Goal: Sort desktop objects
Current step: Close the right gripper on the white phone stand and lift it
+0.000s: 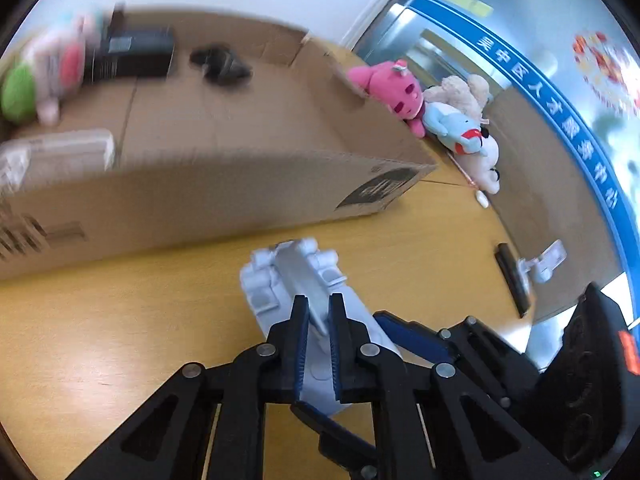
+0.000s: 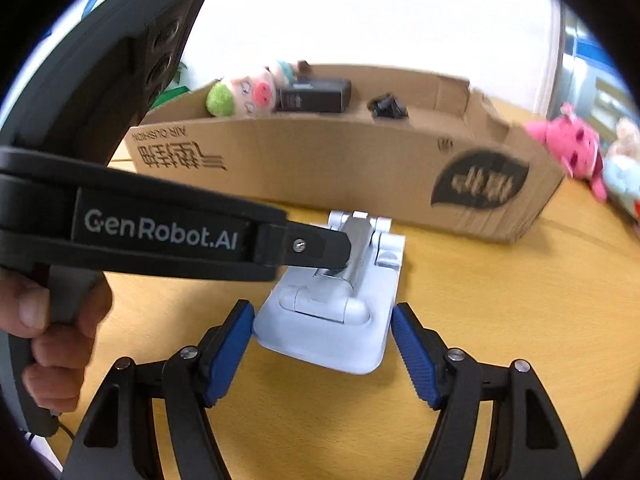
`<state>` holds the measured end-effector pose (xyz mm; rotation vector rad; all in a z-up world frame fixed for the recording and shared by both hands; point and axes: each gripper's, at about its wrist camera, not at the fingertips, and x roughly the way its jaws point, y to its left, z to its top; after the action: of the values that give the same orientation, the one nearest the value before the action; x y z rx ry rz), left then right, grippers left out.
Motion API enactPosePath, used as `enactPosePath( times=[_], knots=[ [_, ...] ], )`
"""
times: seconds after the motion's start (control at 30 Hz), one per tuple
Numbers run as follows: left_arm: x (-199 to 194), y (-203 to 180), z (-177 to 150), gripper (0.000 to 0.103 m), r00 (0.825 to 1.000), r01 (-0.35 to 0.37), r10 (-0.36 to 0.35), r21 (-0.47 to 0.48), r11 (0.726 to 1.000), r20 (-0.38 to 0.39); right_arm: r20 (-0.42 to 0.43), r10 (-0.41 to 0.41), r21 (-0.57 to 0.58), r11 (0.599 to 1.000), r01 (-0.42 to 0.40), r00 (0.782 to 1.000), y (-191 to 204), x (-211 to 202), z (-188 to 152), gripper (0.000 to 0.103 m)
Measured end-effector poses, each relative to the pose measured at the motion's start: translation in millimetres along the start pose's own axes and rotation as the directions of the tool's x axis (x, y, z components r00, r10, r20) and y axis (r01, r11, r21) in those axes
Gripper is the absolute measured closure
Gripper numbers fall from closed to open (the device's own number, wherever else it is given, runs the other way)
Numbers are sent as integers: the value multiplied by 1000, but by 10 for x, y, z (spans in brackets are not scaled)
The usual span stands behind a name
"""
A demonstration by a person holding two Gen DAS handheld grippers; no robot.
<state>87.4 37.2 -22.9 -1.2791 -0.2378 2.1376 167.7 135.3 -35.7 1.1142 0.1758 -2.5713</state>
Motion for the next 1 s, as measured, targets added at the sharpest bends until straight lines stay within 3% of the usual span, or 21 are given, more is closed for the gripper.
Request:
enactPosePath(
  times=[0.07, 0.13, 0.33, 0.43, 0.5, 0.6, 0.73, 0.8, 1.0],
  knots=[
    [-81, -120, 55, 96, 1000, 17, -18, 28, 999, 24, 36, -5, -26, 1000, 6, 999, 57, -123, 80, 33],
    [-64, -93, 105, 96, 999, 32, -32, -1, 999, 7, 55, 31, -24, 999, -30, 998, 85, -204, 159, 33],
    [-31, 251, -8, 93, 999, -31, 27, -112, 993, -36, -37, 84, 39, 996, -83, 996, -41, 2, 123, 35],
    [53, 348, -96, 70, 996, -40, 28, -139, 990, -84, -78, 97, 71, 993, -91, 992, -96, 83, -10, 35],
    [126, 338, -127, 49, 994, -53, 42, -123, 991, -97, -90, 104, 67, 993, -99, 990, -83, 101, -72, 35],
    [202, 263, -118, 34, 994, -53, 44, -84, 995, -96, -99, 102, 41, 994, -99, 990, -30, 104, -120, 34],
    [244, 224, -88, 36, 994, -74, 70, -54, 996, -80, -105, 90, 11, 996, -90, 990, -1, 149, -84, 33],
    [244, 210, -97, 52, 991, -122, 119, -42, 992, -61, -107, 90, 13, 996, -89, 990, 5, 157, -98, 33],
    [178, 268, -122, 58, 995, -102, 101, -67, 992, -27, -97, 79, 11, 997, -78, 992, 28, 144, -111, 34]
  ],
)
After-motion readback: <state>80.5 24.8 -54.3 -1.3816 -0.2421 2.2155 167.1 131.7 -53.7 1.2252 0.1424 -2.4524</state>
